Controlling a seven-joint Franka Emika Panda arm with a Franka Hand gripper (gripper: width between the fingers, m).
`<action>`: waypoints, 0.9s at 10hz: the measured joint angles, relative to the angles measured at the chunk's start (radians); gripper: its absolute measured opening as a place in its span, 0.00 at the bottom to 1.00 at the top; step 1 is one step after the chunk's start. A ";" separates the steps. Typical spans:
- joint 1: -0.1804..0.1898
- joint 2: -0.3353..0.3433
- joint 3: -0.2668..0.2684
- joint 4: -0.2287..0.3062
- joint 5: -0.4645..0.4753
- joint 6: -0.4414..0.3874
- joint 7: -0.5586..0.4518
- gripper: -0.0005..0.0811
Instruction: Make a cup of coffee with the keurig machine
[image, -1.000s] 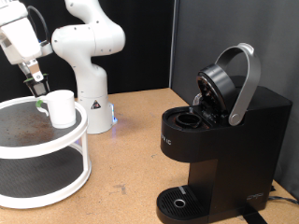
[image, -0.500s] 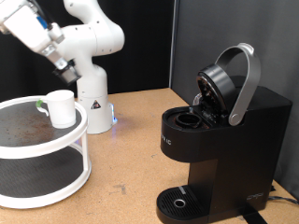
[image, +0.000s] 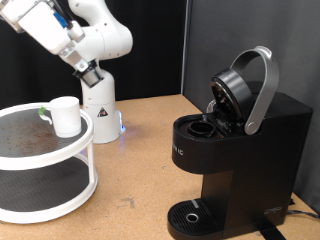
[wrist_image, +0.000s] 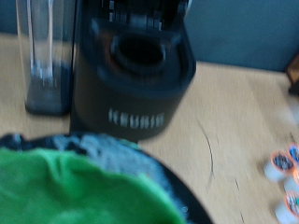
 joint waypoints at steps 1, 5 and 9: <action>0.017 0.006 -0.012 0.016 0.071 -0.059 0.020 0.58; 0.095 0.070 0.000 0.116 0.172 -0.192 0.065 0.58; 0.099 0.075 0.013 0.109 0.172 -0.154 0.071 0.58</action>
